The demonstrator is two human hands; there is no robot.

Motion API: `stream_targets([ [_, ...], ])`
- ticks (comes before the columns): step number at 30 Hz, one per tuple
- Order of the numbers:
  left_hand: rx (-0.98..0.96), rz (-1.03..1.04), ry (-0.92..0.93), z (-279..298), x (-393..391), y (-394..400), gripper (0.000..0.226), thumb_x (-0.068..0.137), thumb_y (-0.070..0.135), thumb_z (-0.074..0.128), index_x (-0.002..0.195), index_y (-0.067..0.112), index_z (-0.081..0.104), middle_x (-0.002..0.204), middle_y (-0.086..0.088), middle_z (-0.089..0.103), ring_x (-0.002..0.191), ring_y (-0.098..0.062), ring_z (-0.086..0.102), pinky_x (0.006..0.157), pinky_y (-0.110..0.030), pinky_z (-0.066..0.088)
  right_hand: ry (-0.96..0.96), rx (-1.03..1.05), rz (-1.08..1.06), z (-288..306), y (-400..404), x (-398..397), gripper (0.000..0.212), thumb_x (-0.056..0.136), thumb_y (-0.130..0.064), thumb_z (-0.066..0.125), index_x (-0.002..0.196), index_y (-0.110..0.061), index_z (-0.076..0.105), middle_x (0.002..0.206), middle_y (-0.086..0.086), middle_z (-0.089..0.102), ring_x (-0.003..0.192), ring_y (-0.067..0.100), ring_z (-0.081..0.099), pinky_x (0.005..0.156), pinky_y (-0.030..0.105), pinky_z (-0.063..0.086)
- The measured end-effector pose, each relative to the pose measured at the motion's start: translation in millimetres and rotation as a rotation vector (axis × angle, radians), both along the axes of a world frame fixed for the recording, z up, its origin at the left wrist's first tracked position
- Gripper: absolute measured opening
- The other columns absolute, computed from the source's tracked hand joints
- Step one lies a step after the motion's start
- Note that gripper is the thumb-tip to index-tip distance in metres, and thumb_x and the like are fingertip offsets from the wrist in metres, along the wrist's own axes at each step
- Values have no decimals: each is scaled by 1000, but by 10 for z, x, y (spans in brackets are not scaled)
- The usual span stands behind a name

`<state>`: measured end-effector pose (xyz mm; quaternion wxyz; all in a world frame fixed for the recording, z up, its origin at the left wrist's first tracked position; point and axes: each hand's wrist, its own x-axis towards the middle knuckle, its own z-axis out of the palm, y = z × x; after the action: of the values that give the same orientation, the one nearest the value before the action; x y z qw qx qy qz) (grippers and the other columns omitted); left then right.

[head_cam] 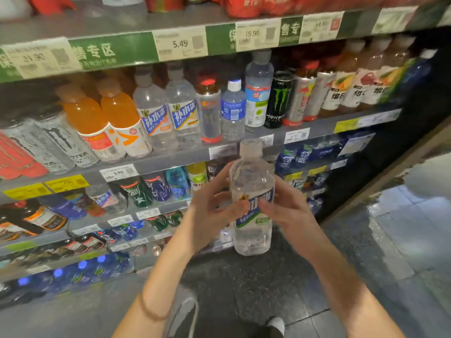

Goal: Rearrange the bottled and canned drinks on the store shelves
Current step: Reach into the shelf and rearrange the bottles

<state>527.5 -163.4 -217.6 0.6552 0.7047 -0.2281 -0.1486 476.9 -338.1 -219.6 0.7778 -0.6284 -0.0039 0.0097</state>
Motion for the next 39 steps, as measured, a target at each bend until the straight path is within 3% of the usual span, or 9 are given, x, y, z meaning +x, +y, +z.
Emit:
stream_targets([
  [4, -20, 51, 47, 4, -112, -560, 64, 81, 13, 69, 134, 43, 48, 120, 27, 68, 107, 3, 66, 81, -16, 53, -15, -12, 44, 62, -568, -61, 52, 84, -18, 72, 134, -10, 58, 122, 5, 72, 116, 25, 66, 93, 34, 54],
  [10, -65, 115, 79, 7, -186, -1139, 85, 78, 18, 81, 152, 17, 39, 136, 8, 64, 119, -9, 65, 88, -21, 54, -21, -83, 70, 102, -1181, -17, 59, 84, -24, 66, 138, -7, 56, 132, 14, 66, 128, 35, 58, 108, 61, 43],
  [15, -85, 121, 64, 51, -98, -1349, 76, 80, 17, 73, 150, 23, 42, 138, 8, 63, 121, -8, 63, 92, -24, 54, -30, -110, 88, 75, -1394, 88, 50, 86, -24, 66, 135, -16, 61, 131, 10, 67, 128, 33, 58, 108, 65, 41],
  [19, -59, 91, 37, 2, 37, -1454, 70, 86, 11, 76, 143, 35, 44, 99, 15, 71, 98, 6, 65, 81, -14, 50, -15, -100, 86, 77, -1490, 190, 51, 85, -23, 67, 136, -17, 60, 134, 9, 66, 131, 33, 56, 110, 65, 39],
  [24, -73, 64, 54, -63, 233, -1620, 55, 79, 28, 75, 123, 57, 61, 126, 25, 65, 115, 0, 61, 92, -19, 50, 20, -110, 53, 58, -1632, 322, 52, 83, -24, 67, 135, -18, 61, 132, 10, 66, 129, 35, 56, 108, 69, 37],
  [28, -71, 45, 82, -119, 323, -1791, 49, 84, 11, 77, 128, 24, 59, 121, 22, 69, 113, 0, 64, 90, -17, 51, 43, -90, 36, 11, -1795, 381, 54, 82, -24, 69, 135, -17, 61, 132, 10, 66, 129, 35, 57, 109, 66, 38],
  [31, -47, 58, 77, -193, 387, -1967, 45, 83, 12, 77, 124, 22, 61, 105, 16, 73, 104, 5, 65, 87, -13, 50, 45, -72, 24, -26, -1987, 412, 52, 82, -24, 69, 133, -17, 63, 131, 10, 67, 127, 34, 58, 110, 65, 39],
  [36, 2, 57, 70, -310, 375, -2378, 55, 96, 5, 61, 147, 7, 39, 88, 7, 59, 83, 18, 56, 81, -5, 42, 83, -57, 43, -141, -2424, 501, 50, 83, -19, 68, 133, -18, 63, 129, 9, 68, 126, 33, 59, 110, 65, 39],
  [39, -11, 110, 59, -322, 345, -2706, 64, 91, 45, 66, 145, 22, 41, 117, 30, 66, 108, 14, 60, 88, -9, 46, 112, -31, 103, -222, -2753, 537, 48, 85, -12, 65, 133, -18, 64, 128, 10, 69, 123, 32, 62, 107, 56, 45],
])
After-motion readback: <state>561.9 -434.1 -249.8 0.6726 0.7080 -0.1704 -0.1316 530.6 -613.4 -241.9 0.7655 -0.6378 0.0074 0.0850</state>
